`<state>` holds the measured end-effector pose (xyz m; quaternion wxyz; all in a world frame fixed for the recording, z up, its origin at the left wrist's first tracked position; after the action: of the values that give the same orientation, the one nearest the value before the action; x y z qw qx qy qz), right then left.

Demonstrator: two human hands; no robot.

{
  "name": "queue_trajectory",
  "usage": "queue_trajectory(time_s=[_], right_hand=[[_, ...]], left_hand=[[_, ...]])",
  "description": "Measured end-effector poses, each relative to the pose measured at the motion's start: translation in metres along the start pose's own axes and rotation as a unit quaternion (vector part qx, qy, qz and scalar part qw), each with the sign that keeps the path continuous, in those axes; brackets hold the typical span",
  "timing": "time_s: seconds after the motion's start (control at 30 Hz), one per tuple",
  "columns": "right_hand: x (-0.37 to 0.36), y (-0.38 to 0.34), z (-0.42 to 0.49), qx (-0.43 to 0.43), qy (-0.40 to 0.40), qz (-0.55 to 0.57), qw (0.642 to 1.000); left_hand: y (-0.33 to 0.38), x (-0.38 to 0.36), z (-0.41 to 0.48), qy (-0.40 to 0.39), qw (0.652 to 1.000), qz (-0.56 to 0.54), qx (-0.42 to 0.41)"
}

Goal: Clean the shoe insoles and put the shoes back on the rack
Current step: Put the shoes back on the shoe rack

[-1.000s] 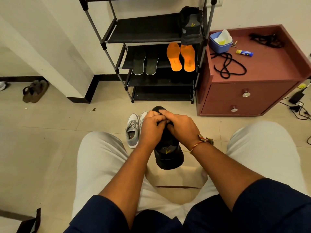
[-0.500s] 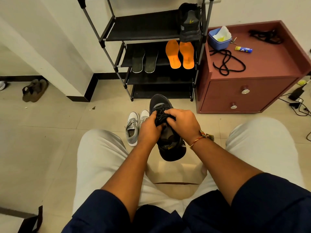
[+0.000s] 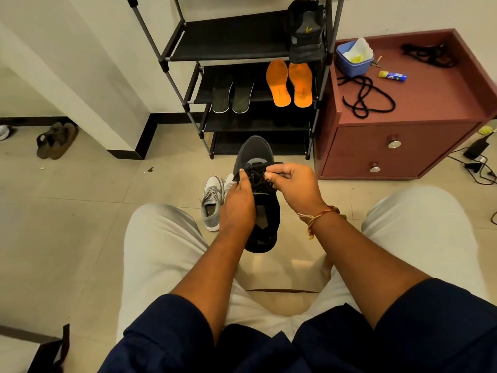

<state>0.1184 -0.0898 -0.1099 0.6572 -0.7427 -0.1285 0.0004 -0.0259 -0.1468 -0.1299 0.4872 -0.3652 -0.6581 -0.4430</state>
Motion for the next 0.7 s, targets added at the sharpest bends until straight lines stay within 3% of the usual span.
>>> queue_trajectory(time_s=[0.1, 0.27, 0.4, 0.57, 0.7], right_hand=[[0.001, 0.007, -0.001, -0.062, 0.014, 0.154, 0.986], [0.005, -0.008, -0.002, -0.068, 0.037, 0.3, 0.951], [0.009, -0.006, -0.002, -0.139, 0.079, 0.456, 0.875], [-0.005, -0.003, -0.013, -0.247, 0.069, 0.518, 0.816], [-0.021, -0.006, -0.021, -0.301, 0.002, 0.508, 0.807]], left_hand=[[0.004, -0.004, -0.001, 0.003, 1.0, 0.027, -0.015], [-0.001, -0.006, -0.002, -0.033, 0.997, 0.063, 0.024], [-0.01, -0.005, -0.009, -0.065, 0.994, 0.044, 0.074], [-0.032, -0.013, 0.0, -0.066, 0.988, -0.024, 0.141], [-0.045, -0.017, 0.007, -0.049, 0.978, -0.077, 0.189]])
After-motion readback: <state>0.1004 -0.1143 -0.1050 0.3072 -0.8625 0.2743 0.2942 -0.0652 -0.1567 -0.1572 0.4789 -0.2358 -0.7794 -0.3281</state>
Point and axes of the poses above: each hand's wrist, its own z-axis towards the middle knuckle, its own x-axis out of the back of the hand, y = z × x, the point moved 9 cm from there along z, towards the middle knuckle, and after that the axes turned 1 degree about z, right-handed, at the moved point
